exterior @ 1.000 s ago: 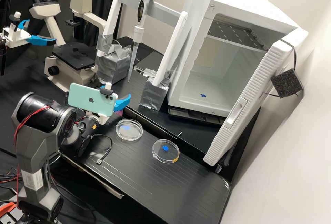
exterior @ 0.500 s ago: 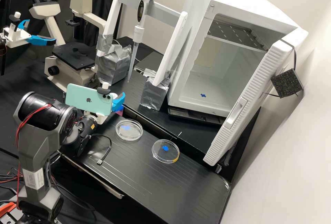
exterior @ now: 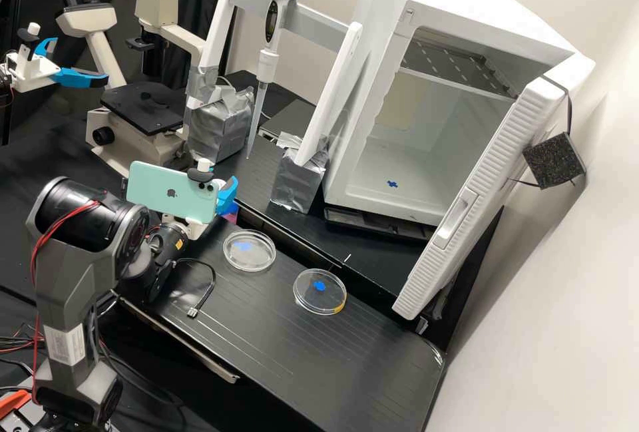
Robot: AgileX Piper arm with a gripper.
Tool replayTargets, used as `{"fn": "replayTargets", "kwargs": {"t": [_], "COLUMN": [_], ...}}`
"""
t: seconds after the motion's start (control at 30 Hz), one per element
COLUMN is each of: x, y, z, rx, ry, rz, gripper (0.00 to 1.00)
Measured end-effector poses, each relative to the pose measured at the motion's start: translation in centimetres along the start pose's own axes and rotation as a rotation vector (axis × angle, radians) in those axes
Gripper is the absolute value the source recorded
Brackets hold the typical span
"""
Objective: Open the bottle
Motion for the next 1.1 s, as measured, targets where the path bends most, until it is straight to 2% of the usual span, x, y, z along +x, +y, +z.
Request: {"fn": "replayTargets", "kwargs": {"t": [0.83, 1.1], "x": [0.5, 0.1], "y": [0.6, 2.3], "z": [-0.4, -1.1], "rx": [-0.001, -0.001], "ry": [-0.003, 0.025], "rz": [-0.006, 0.057], "gripper": [0.00, 0.00]}}
